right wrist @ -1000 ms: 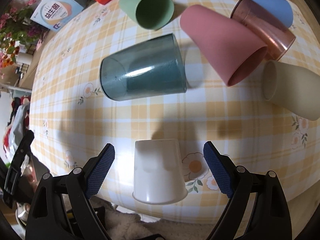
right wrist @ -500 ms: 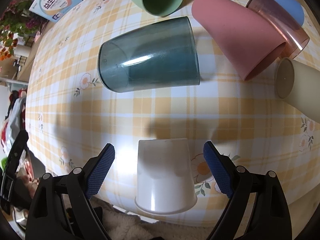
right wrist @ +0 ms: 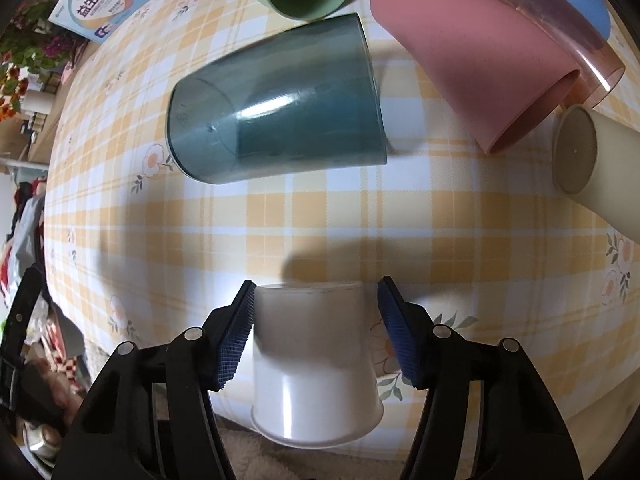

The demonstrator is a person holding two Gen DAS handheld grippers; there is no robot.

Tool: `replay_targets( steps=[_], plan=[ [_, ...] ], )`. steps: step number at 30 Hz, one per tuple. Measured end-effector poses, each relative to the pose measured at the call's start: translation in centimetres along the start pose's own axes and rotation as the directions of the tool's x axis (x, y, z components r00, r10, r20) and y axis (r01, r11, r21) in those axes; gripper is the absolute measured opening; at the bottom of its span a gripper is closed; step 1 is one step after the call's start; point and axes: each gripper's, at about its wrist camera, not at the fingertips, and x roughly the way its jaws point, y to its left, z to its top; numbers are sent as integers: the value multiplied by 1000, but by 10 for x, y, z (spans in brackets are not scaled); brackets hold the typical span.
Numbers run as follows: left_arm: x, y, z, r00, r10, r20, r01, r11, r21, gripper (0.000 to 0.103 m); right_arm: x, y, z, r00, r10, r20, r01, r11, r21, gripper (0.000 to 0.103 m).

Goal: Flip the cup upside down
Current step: 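Move the right tool over the white cup and close on it, then rotate the white cup with the right tool, set it base up, open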

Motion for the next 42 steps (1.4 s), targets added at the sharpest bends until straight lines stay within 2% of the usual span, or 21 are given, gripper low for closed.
replay_targets(
  steps=[3, 8, 14, 25, 42],
  plan=[
    [1, 0, -1, 1000, 1, -6, -1, 1000, -1, 97, 0, -1, 0, 1000, 18, 0, -18, 1000, 2, 52],
    [1, 0, 0, 1000, 2, -5, -2, 1000, -1, 97, -5, -2, -3, 999, 30, 24, -30, 1000, 5, 51],
    [1, -1, 0, 1000, 1, -9, -1, 1000, 1, 97, -23, -8, -15, 995, 36, 97, -36, 999, -2, 51],
    [2, -9, -1, 1000, -6, -15, 6, 1000, 13, 97, -56, -34, -30, 974, -60, 218, 60, 998, 8, 50],
    [1, -8, -2, 1000, -2, -15, 2, 1000, 12, 97, -54, -35, -28, 966, -90, 241, 92, 996, 3, 46]
  ],
)
